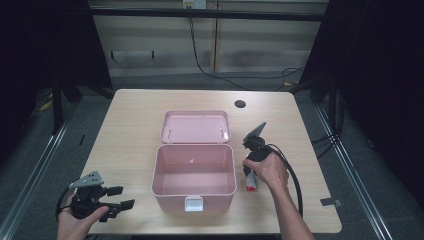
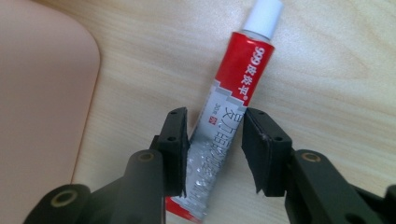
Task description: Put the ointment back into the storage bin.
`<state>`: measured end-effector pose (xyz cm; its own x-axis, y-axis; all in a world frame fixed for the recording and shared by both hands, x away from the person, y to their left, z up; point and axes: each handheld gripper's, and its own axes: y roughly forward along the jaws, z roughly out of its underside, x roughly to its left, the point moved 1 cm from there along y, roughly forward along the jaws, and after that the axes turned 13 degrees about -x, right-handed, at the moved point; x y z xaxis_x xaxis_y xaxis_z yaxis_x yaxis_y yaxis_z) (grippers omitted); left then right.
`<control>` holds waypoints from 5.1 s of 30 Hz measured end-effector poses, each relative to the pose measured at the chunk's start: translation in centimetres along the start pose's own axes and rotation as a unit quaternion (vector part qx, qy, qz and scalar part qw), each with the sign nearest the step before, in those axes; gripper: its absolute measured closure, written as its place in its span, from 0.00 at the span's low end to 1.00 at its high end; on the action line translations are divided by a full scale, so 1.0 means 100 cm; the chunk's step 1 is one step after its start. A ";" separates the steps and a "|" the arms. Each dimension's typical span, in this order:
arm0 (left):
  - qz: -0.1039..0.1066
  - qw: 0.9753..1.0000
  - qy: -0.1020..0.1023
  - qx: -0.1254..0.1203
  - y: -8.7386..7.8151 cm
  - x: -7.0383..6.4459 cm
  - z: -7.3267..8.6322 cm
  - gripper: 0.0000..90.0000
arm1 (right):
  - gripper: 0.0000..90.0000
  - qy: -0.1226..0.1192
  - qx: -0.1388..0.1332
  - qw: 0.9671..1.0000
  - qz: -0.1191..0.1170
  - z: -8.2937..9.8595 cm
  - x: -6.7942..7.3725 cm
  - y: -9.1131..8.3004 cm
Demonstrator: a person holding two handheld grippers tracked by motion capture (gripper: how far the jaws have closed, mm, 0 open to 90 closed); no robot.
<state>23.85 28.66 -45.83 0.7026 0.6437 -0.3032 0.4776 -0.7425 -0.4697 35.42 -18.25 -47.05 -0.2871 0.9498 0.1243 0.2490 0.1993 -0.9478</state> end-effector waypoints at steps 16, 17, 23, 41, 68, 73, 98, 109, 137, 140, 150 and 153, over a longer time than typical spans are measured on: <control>-0.002 1.000 -0.002 0.005 0.000 0.001 0.001 0.30 | 0.79 -0.038 0.009 0.998 0.041 0.001 0.008 0.008; -0.001 1.000 -0.001 0.005 0.000 0.001 0.001 0.30 | 0.79 -0.039 0.010 0.998 0.040 0.000 0.008 0.008; -0.001 1.000 -0.003 0.004 0.000 0.001 0.001 0.30 | 0.79 -0.038 0.013 0.999 0.033 0.003 0.002 0.006; -0.003 1.000 -0.002 0.006 0.001 0.000 0.001 0.30 | 0.79 -0.113 0.022 0.993 -0.022 0.022 -0.009 -0.021; -0.004 1.000 0.000 0.008 0.001 0.000 0.001 0.30 | 0.79 -0.293 0.026 0.951 -0.093 0.047 -0.004 -0.061; -0.003 1.000 0.000 0.008 0.001 0.001 0.001 0.30 | 0.79 -0.302 0.022 0.948 -0.098 0.047 -0.004 -0.071; -0.007 1.000 -0.002 0.008 0.002 0.001 0.001 0.29 | 0.79 -0.289 0.009 0.951 -0.113 0.041 0.004 -0.105; -0.006 1.000 -0.003 0.007 0.001 0.002 0.001 0.29 | 0.79 -0.300 0.002 0.947 -0.111 0.036 0.009 -0.126; -0.009 1.000 0.000 0.009 0.002 0.001 0.000 0.29 | 0.79 -0.359 -0.016 0.924 -0.133 0.012 0.058 -0.148; -0.009 1.000 -0.002 0.006 0.001 0.001 0.000 0.30 | 0.79 -0.370 -0.012 0.919 -0.136 0.009 0.067 -0.146; -0.007 1.000 0.001 0.008 0.002 0.001 0.000 0.30 | 0.79 -0.402 -0.002 0.904 -0.147 -0.001 0.096 -0.139; -0.007 1.000 0.001 0.008 0.001 0.001 0.000 0.30 | 0.79 -0.406 0.004 0.901 -0.151 -0.002 0.103 -0.134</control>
<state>23.99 28.65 -45.94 0.6967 0.6540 -0.2947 0.4795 -0.7302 -0.4868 29.36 -11.11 -32.98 -0.9240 0.3620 0.1234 0.0407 0.4139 -0.9094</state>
